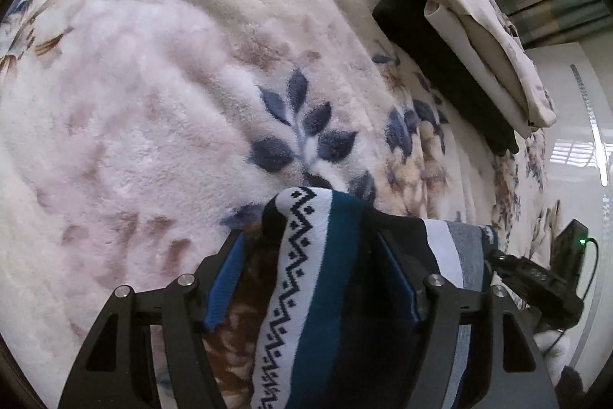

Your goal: Fold small clothes

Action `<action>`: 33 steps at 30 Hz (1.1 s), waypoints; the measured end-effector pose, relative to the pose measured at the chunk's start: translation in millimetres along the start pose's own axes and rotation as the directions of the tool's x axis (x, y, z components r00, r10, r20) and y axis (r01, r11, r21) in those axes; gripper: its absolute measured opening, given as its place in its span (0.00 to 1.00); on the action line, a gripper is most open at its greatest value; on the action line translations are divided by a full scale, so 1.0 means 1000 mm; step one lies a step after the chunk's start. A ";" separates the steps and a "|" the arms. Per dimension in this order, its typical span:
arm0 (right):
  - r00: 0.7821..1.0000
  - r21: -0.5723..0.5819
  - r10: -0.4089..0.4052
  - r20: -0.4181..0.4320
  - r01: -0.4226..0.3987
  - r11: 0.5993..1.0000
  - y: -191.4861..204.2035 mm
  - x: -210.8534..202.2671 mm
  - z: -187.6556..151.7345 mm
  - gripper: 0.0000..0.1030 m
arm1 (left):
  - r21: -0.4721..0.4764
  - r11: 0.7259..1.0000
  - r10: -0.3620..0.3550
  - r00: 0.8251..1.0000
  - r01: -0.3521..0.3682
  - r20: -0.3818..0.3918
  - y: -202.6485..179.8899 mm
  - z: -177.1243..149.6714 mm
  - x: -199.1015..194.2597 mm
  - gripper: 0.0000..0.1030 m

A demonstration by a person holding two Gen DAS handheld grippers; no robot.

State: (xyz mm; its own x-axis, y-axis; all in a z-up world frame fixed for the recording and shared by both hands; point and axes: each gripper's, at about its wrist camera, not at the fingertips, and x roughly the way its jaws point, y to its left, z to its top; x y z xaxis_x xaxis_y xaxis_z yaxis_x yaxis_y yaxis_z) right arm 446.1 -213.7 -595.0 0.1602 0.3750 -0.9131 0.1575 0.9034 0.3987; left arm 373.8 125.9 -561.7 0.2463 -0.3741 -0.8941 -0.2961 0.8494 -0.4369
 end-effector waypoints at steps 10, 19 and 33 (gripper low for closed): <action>0.907 0.122 0.324 -0.269 -0.301 0.946 -0.043 0.007 0.001 0.70 | -0.021 0.989 -0.150 0.987 0.149 -0.057 0.042 -0.054 -0.032 0.70; 0.657 0.160 0.542 -0.524 -0.549 0.820 -0.025 0.064 -0.052 0.72 | -0.082 0.936 -0.349 0.932 0.342 -0.098 0.039 -0.059 0.001 0.83; 0.739 0.045 0.492 -0.461 -0.534 0.844 0.019 0.043 -0.065 0.38 | -0.028 0.910 -0.414 0.907 0.413 -0.072 -0.005 -0.033 -0.030 0.26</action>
State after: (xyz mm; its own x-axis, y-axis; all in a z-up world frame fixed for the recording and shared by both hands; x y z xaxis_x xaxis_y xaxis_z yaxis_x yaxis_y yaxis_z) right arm 393.0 -167.1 -632.0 -0.2530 0.8172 -0.5179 0.0913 0.5531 0.8281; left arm 337.9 120.6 -536.0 0.2798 -0.7178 -0.6376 -0.1932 0.6084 -0.7697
